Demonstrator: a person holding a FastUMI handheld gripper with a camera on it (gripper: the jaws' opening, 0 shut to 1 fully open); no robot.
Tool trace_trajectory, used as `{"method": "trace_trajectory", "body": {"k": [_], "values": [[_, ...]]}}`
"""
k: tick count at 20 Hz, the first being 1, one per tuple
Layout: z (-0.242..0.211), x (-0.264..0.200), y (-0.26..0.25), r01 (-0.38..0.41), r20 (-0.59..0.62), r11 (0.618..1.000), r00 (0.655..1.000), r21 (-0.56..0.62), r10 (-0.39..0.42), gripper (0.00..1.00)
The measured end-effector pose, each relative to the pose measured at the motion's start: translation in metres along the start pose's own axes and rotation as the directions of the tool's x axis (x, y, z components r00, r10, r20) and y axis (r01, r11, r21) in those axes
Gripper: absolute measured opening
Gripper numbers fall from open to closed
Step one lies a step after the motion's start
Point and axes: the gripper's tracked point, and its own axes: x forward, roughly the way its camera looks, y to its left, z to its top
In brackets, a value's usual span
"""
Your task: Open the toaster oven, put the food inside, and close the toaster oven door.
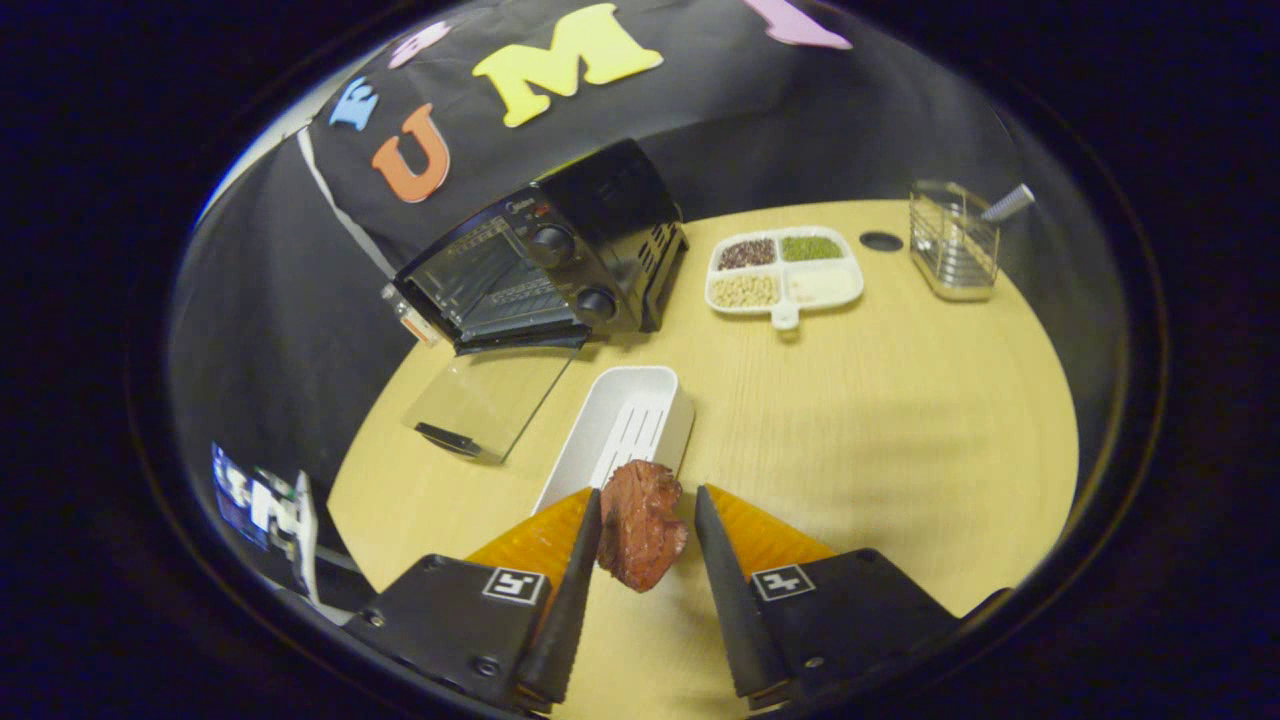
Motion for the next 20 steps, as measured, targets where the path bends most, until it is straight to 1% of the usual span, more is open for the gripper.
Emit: {"method": "trace_trajectory", "body": {"k": [2,4,5,6,8,10,13,16,18,20], "values": [[-0.001,0.001,0.004,-0.066,-0.024,0.993,0.997,0.1,0.068,0.45],[0.001,0.0,0.003,-0.094,-0.043,0.982,0.994,0.163,0.103,0.27],[0.002,0.0,0.003,-0.107,-0.045,0.977,0.992,0.182,0.117,0.26],[0.001,-0.001,0.004,-0.107,-0.047,0.975,0.992,0.196,0.118,0.22],[0.005,-0.006,0.002,-0.096,-0.041,0.978,0.994,0.188,0.105,0.18],[0.013,-0.016,0.012,-0.116,-0.021,0.979,0.992,0.169,0.121,0.16],[0.031,-0.035,0.032,-0.152,0.028,0.979,0.988,0.138,0.149,0.16],[0.05,-0.05,0.061,-0.164,0.093,0.981,0.984,0.102,0.155,0.16],[0.063,-0.053,0.084,-0.182,0.144,0.976,0.976,0.119,0.164,0.16],[0.074,-0.05,0.106,-0.181,0.196,0.973,0.969,0.14,0.152,0.16]]}}
